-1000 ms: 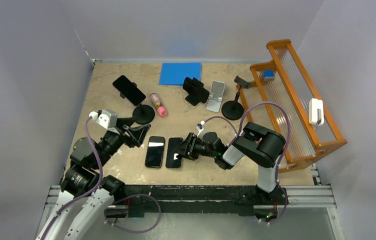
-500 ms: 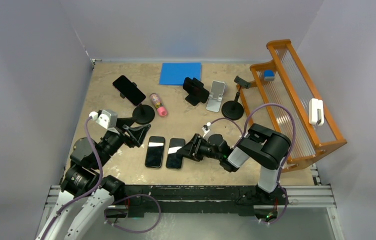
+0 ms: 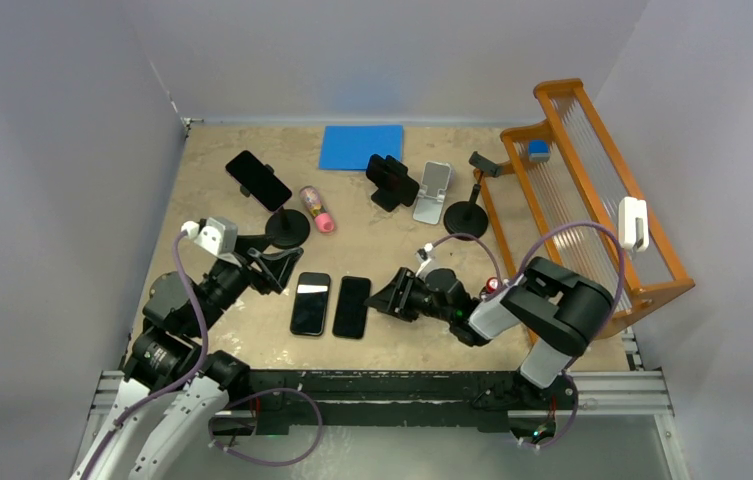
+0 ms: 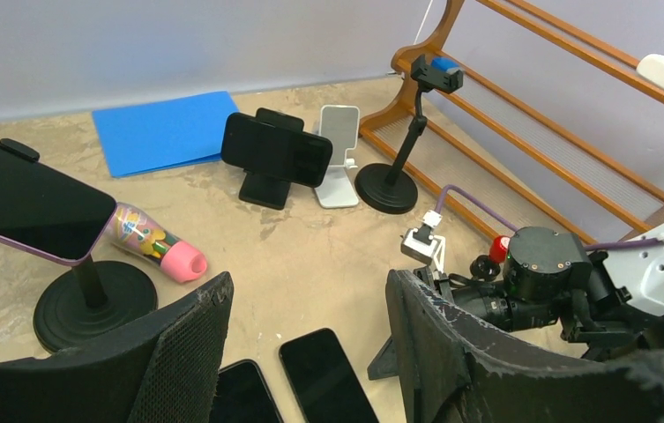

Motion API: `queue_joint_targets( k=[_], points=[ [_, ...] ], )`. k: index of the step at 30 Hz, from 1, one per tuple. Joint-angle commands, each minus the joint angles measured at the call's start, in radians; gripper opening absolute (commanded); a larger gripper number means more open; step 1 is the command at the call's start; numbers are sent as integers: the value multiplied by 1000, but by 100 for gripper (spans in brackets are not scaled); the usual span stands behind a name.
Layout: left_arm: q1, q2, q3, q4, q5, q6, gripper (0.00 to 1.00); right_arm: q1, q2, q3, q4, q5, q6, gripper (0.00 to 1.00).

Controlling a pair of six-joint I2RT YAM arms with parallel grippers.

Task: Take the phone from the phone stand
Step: Place the phone at the center of the board, then pick up the phone stand with the phone at the center of the board.

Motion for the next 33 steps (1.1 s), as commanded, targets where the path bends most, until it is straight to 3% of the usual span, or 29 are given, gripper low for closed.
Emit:
queue_joint_targets(
  k=[1,7,12,18,26,33],
  points=[
    [3,4,3,23,8,18,62,-5,-79,31,-175,81,-111,56],
    [3,4,3,20,6,18,62,-2,-204,118,-315,136,-195,56],
    [3,14,7,11,-16,8,62,7,-416,210,-515,235,-314,56],
    [3,77,30,-26,-151,-42,62,66,-603,343,-696,383,-549,56],
    [3,267,133,-126,-247,-150,64,96,-620,423,-739,436,-723,58],
    [21,379,189,-166,-327,-250,75,96,-668,352,-633,491,-731,65]
  ],
)
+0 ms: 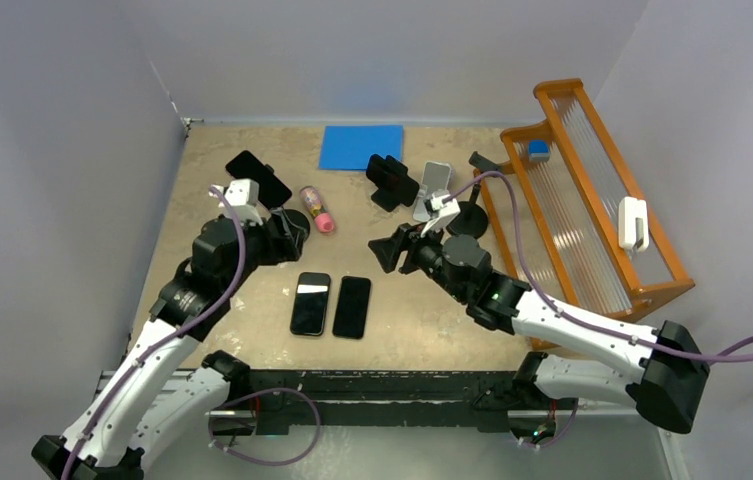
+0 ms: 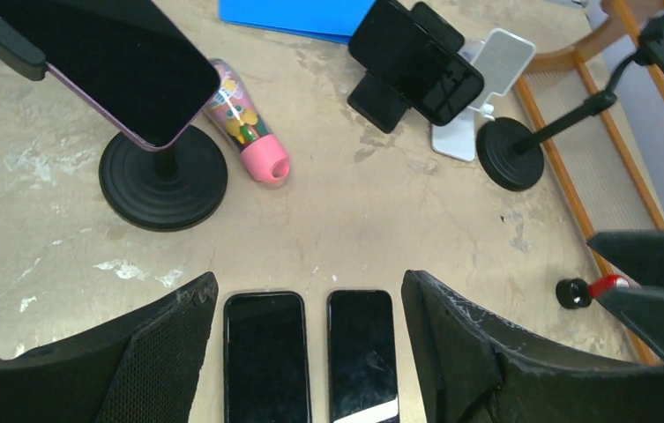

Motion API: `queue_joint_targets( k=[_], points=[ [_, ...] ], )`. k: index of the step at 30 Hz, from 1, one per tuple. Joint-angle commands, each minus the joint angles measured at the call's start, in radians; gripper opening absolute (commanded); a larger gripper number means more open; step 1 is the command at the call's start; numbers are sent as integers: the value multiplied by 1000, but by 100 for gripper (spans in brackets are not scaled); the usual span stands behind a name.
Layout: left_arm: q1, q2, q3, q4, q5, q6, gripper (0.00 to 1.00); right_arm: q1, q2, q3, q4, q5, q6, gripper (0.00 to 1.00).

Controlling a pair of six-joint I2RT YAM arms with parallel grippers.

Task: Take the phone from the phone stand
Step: Pick up the phone stand with the phone at the center of the board.

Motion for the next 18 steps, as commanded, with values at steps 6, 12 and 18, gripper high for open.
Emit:
queue_joint_targets(
  k=[6,12,18],
  points=[
    [209,142,94,33,117,-189,77,2,-187,-150,264,45,-34,68],
    [551,178,8,155,460,-350,78,2,-239,-100,148,-63,-33,69],
    [646,194,-66,301,502,-411,75,2,-267,-87,96,-112,-48,69]
  ],
)
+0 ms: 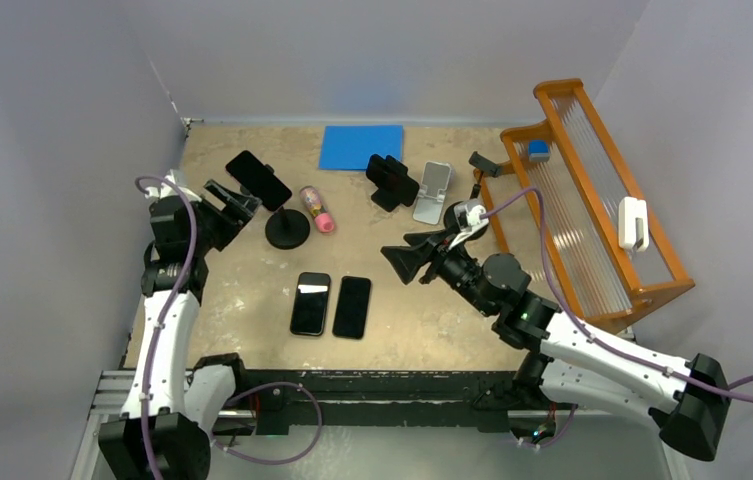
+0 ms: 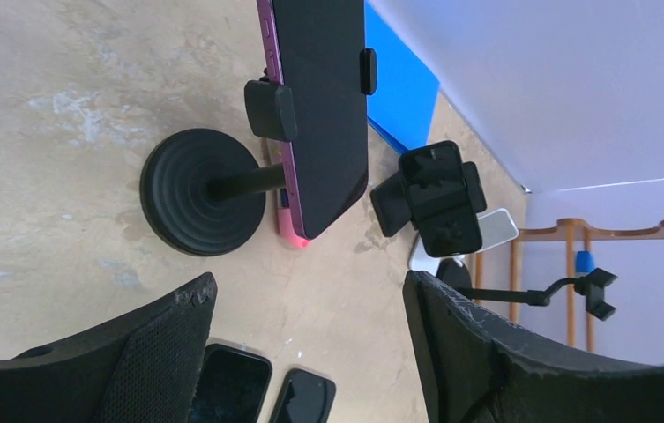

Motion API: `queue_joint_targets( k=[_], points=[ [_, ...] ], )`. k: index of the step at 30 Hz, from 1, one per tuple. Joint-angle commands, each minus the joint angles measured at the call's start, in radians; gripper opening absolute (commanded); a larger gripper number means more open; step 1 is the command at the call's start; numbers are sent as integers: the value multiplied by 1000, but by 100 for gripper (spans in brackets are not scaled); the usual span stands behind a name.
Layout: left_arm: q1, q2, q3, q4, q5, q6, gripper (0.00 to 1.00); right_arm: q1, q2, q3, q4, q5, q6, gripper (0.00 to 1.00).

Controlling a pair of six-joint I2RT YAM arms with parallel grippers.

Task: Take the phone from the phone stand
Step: Pick up the phone stand with the phone at the center of the board.

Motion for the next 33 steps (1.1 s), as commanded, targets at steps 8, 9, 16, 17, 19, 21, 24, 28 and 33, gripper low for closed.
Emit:
queue_joint_targets(
  k=[8,9,16,17,19,21,24,28,33],
  points=[
    [165,128,-143,468,235,-167,75,1,-124,3,3,-8,-35,70],
    [177,146,-155,505,255,-179,74,2,-134,-1,6,-10,-38,70],
    [211,288,-193,812,385,-242,71,2,-159,-1,11,-28,-52,69],
    [211,306,-186,827,389,-242,71,2,-161,0,11,-31,-54,69],
    [213,341,-180,872,403,-245,70,1,-166,0,12,-32,-55,69],
    [214,374,-175,905,415,-258,68,2,-170,-3,14,-29,-57,69],
    [220,419,-175,965,438,-288,63,2,-173,-9,17,-27,-59,69],
    [221,461,-178,1046,472,-319,59,2,-177,-15,16,-19,-63,69],
    [221,503,-165,1104,510,-336,58,2,-176,-18,19,-18,-66,69]
  ],
)
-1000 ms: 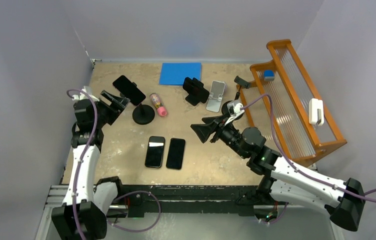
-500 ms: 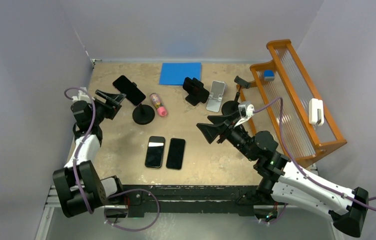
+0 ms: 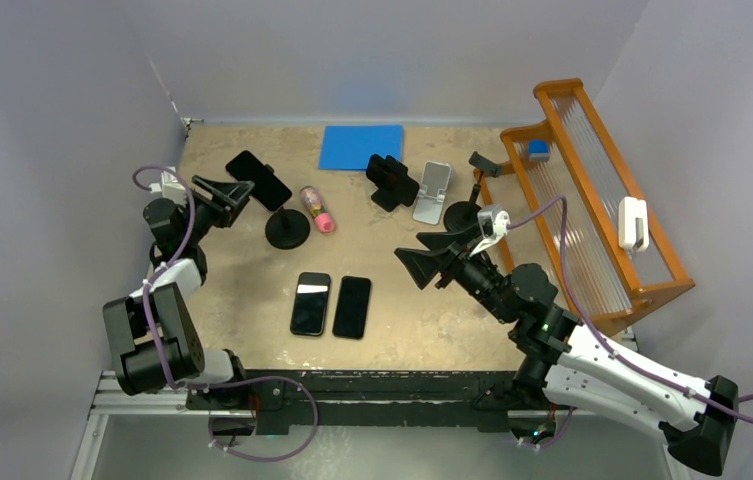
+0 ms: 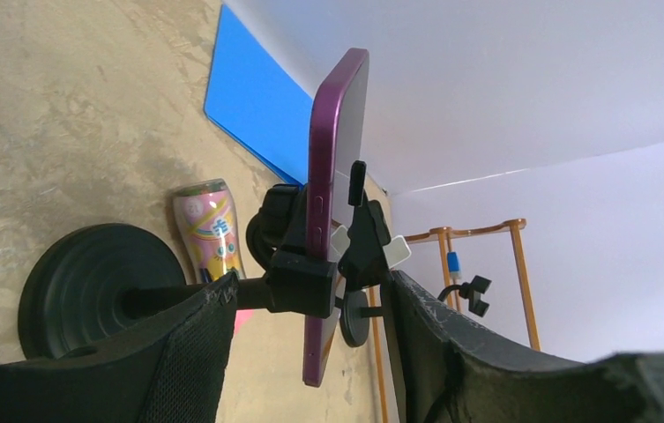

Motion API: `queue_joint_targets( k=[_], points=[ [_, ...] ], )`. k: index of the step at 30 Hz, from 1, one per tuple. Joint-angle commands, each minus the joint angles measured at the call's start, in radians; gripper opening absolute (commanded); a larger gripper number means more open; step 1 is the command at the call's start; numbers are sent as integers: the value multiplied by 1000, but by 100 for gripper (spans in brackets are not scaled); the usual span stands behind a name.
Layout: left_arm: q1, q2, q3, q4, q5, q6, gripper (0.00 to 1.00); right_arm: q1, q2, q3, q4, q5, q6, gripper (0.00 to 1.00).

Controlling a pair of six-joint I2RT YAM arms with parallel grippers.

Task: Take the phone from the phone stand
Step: Pick up the phone stand with the phone at the center of the board.

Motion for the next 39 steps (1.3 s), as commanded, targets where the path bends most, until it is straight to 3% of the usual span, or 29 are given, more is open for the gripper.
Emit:
queue_joint_targets(
  k=[1,10,22,28,39],
  points=[
    [7,25,35,148,63,-30,57,1,-16,1,53,5,-24,69],
    [7,77,66,173,91,-13,48,2,-19,8,36,7,-25,69],
    [8,97,86,182,105,-3,22,2,-16,17,24,8,-26,69],
    [10,63,84,179,99,-6,1,2,-16,20,19,10,-27,68],
    [10,-170,154,-48,0,26,0,2,-19,32,5,15,-26,68]
  ],
)
